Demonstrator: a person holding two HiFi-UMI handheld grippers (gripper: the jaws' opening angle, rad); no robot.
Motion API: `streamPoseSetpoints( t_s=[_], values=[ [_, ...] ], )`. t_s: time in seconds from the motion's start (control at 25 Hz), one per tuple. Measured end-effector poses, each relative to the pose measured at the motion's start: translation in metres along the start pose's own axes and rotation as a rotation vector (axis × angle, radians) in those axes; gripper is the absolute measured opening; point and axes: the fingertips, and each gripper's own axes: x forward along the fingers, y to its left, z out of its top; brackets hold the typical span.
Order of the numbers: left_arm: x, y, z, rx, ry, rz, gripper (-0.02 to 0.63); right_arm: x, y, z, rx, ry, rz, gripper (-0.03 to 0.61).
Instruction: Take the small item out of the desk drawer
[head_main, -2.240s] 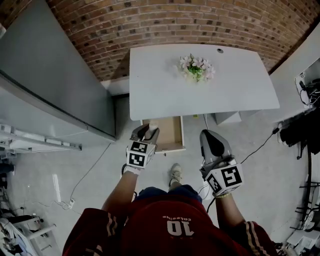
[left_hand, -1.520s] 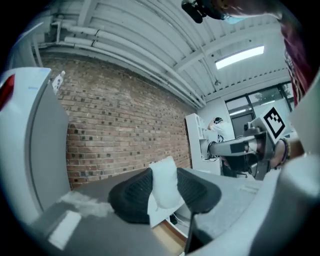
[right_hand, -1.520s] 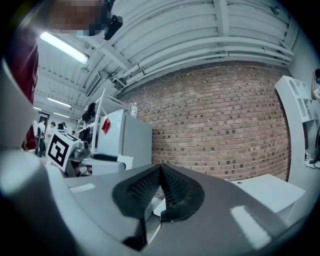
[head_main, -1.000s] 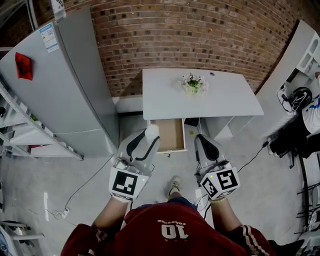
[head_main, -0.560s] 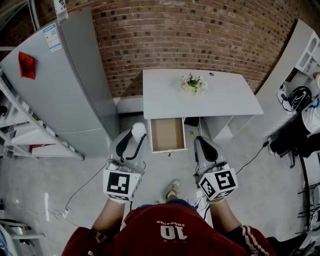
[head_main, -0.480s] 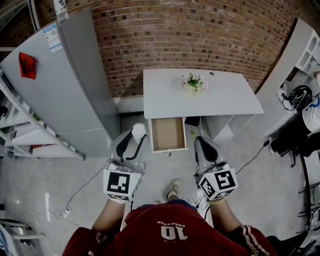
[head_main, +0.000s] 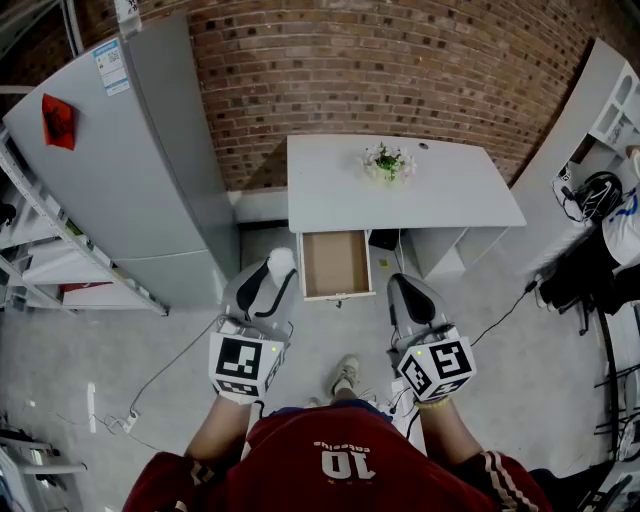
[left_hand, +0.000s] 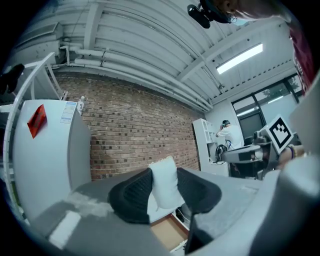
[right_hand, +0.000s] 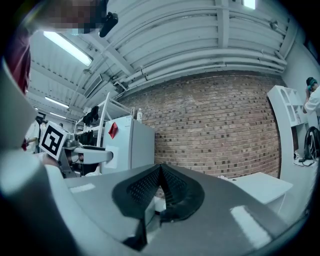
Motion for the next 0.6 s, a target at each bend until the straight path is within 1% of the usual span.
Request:
streamPoseSetpoints(
  t_s=[0.24, 0.6],
  values=[
    [-0.008, -0.003, 0.001, 0.011, 0.000, -0.009, 0.167, -0.001, 0.015, 0.001, -0.009, -0.003, 0.036, 0.002],
    [-0.011, -0.008, 0.007, 0.018, -0.010, -0.023, 0.169, -0.005, 0.020, 0.007, -0.009, -0.011, 0.051, 0.002]
  ],
)
